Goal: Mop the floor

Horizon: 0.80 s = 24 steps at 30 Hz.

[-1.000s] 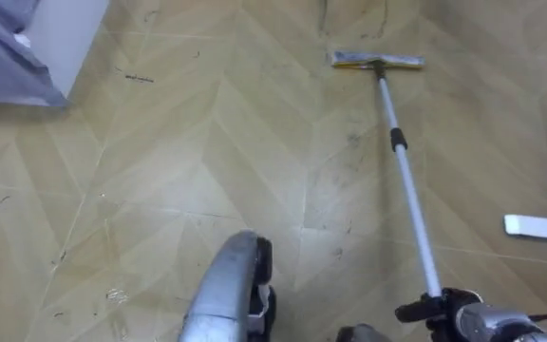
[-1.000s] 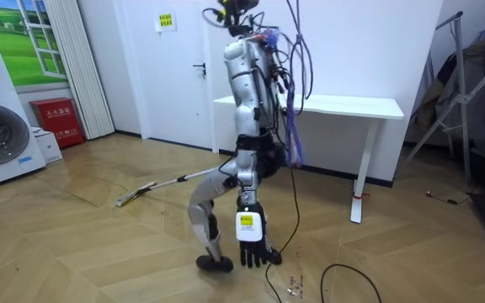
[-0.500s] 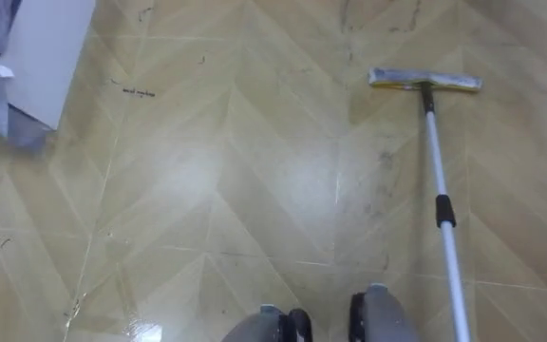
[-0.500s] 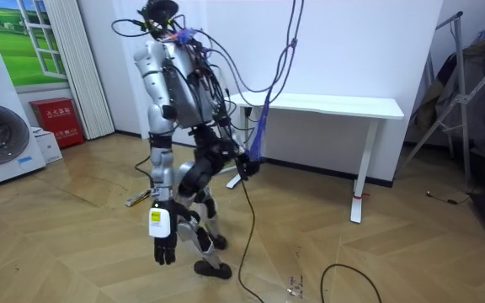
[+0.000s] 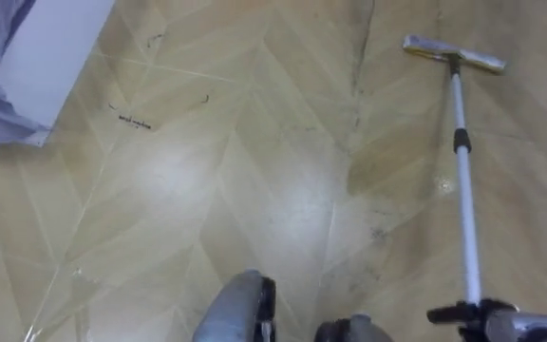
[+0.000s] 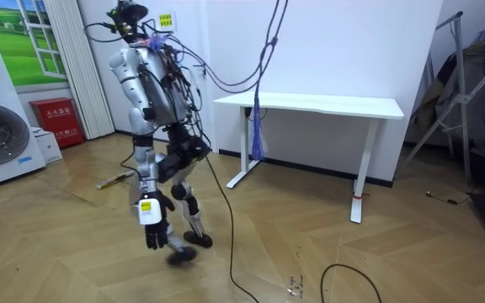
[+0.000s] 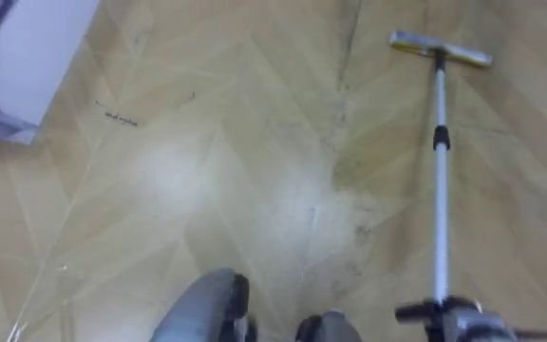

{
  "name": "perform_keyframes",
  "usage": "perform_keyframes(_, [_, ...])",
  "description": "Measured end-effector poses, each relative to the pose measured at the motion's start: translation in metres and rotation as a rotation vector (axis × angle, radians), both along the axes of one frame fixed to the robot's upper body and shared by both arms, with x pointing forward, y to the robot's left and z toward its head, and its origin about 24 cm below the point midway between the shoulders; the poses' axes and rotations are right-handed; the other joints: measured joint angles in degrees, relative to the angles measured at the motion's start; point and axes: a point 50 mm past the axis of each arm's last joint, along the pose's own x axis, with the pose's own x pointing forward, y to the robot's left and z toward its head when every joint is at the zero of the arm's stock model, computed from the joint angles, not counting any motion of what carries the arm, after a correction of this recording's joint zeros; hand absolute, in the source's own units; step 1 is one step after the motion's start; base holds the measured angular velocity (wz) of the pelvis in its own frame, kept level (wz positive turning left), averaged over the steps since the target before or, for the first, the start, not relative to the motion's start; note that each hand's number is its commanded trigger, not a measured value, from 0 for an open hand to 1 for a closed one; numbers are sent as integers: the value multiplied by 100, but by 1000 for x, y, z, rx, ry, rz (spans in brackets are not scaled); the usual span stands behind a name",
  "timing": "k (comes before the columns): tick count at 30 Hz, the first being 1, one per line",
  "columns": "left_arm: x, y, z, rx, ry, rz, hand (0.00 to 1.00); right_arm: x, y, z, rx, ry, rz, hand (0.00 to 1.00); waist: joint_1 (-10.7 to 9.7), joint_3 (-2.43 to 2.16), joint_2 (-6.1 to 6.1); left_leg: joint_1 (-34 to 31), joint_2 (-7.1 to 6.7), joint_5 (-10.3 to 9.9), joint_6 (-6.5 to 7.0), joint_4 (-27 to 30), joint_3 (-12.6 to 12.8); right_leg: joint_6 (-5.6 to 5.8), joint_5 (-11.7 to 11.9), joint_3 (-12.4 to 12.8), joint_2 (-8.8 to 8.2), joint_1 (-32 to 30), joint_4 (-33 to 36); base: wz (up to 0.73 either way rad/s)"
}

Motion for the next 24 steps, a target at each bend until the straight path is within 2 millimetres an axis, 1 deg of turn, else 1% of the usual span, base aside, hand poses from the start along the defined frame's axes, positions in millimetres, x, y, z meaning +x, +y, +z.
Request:
perform_keyframes(1, [0, 1, 0, -13, -4, 1, 0, -12, 0, -6, 23, 17, -25, 100, -66, -7, -6, 59, -49, 127, 263, -502, 19, 107, -182, -40, -110, 227, -59, 51])
perform_keyframes(2, [1, 1, 0, -24, -7, -2, 0, -33, -3, -13, 42, 59, -57, 100, -208, -53, -11, 183, -156, 21, 469, -524, 185, 283, -341, -14, -255, 420, -101, 68])
perform_keyframes(3, [3, 0, 0, -33, -11, -1, 0, -45, -5, -17, 41, 85, -72, 100, -262, -53, 22, 253, -188, -66, 595, -512, 256, 323, -367, 83, -265, 522, -144, 79])
perform_keyframes(4, [4, -1, 0, -47, -15, 0, 0, -73, -8, -23, 34, 158, -100, 100, -331, -54, 55, 473, -287, -242, 747, -509, 382, 354, -378, 237, -340, 691, -124, 47])
perform_keyframes(5, [4, -1, 0, -52, -17, 9, 0, -104, -12, -29, 21, 247, -118, 100, -342, -65, 72, 721, -397, -433, 826, -511, 455, 496, -297, 252, -456, 844, 36, 29])
perform_keyframes(6, [4, -1, 0, -52, -19, 16, 0, -119, -13, -31, 13, 291, -120, 100, -346, -81, 86, 829, -455, -527, 859, -517, 473, 591, -209, 257, -491, 863, 167, 9])
perform_keyframes(7, [4, -1, 0, -52, -28, 31, 0, -148, -14, -33, -6, 371, -126, 100, -394, -135, 177, 976, -509, -683, 912, -508, 478, 659, 42, 277, -542, 852, 425, -3])
perform_keyframes(8, [6, 0, 0, -48, -40, 29, 0, -169, -13, -34, -15, 429, -124, 100, -463, -131, 282, 1137, -530, -814, 948, -530, 475, 646, 370, 355, -529, 796, 699, -7])
perform_keyframes(9, [6, 0, 0, -48, -43, 27, 0, -177, -12, -35, -14, 451, -122, 100, -484, -140, 336, 1205, -530, -880, 964, -549, 469, 642, 550, 397, -517, 730, 858, -24])
perform_keyframes(10, [7, -1, 0, -48, -49, 20, 0, -190, -10, -36, -13, 480, -117, 100, -536, -147, 416, 1337, -532, -979, 979, -631, 463, 608, 736, 472, -493, 522, 1184, -43])
perform_keyframes(11, [8, -2, 0, -49, -56, 6, 0, -193, -7, -37, -21, 492, -110, 100, -603, -134, 494, 1439, -534, -996, 976, -750, 385, 603, 724, 549, -424, 202, 1366, -48])
perform_keyframes(12, [8, -3, 0, -50, -59, 5, 0, -192, -6, -37, -22, 494, -98, 100, -654, -128, 537, 1504, -535, -995, 975, -831, 333, 600, 718, 533, -370, 62, 1345, -55])
perform_keyframes(13, [7, -2, 0, -49, -55, 6, 0, -191, 1, -40, -21, 496, -76, 100, -703, -121, 565, 1671, -521, -991, 965, -1002, 309, 590, 710, 522, -288, -142, 1116, -54])
perform_keyframes(14, [4, -3, -1, -48, -43, 8, 0, -189, 7, -42, -16, 494, -66, 100, -705, -116, 574, 1854, -526, -992, 948, -1149, 243, 584, 711, 496, -230, -238, 622, -52])
perform_keyframes(15, [2, -3, -2, -50, -36, 6, 0, -188, 9, -43, -12, 490, -63, 100, -710, -109, 595, 1935, -535, -1001, 929, -1218, 178, 576, 717, 445, -222, -249, 300, -39])
perform_keyframes(16, [1, -5, -2, -53, -25, -4, 0, -183, 11, -44, -6, 488, -60, 100, -715, -118, 618, 2064, -534, -1010, 912, -1352, 157, 510, 775, 322, -241, -276, -368, -21])
perform_keyframes(17, [0, -6, -2, -51, -18, -5, 0, -172, 12, -44, -7, 476, -59, 100, -713, -112, 605, 2166, -540, -1028, 880, -1433, 157, 409, 908, 162, -229, -292, -990, -15])
perform_keyframes(18, [0, -6, -2, -49, -14, -7, 0, -167, 12, -44, -8, 470, -57, 100, -704, -106, 596, 2213, -545, -1046, 855, -1453, 155, 345, 991, 107, -227, -313, -1220, -12])
perform_keyframes(19, [-1, -4, -2, -37, -3, -5, 0, -153, 11, -43, -13, 455, -46, 100, -662, -91, 532, 2300, -550, -1083, 812, -1475, 149, 244, 1205, 26, -224, -373, -1520, -6])
perform_keyframes(20, [-2, -3, -2, -27, 11, 0, 0, -136, 9, -40, -21, 437, -40, 100, -644, -97, 496, 2353, -546, -1147, 732, -1377, 105, 135, 1379, -71, -212, -353, -1573, 0])
perform_keyframes(21, [-3, -3, -2, -25, 16, 5, 0, -127, 8, -38, -26, 425, -39, 100, -630, -89, 465, 2338, -544, -1183, 673, -1245, 61, 125, 1391, -116, -226, -304, -1529, 0])
perform_keyframes(22, [-2, 2, -1, -12, 20, 10, 0, -104, 5, -33, -35, 383, -31, 100, -541, -40, 366, 2202, -497, -1240, 559, -698, 67, 123, 1390, -145, -255, -291, -1317, -12])
perform_keyframes(23, [-3, 4, -1, 2, 29, 18, 0, -77, 1, -25, -49, 320, -16, 100, -437, -20, 329, 1822, -358, -1166, 433, 247, 69, 22, 1193, -186, -207, -331, -954, -16])
perform_keyframes(24, [-3, 5, 0, 7, 32, 22, 0, -64, -1, -21, -57, 284, -9, 100, -394, -23, 307, 1632, -277, -1065, 271, 725, 84, -9, 1060, -188, -181, -364, -771, -14])
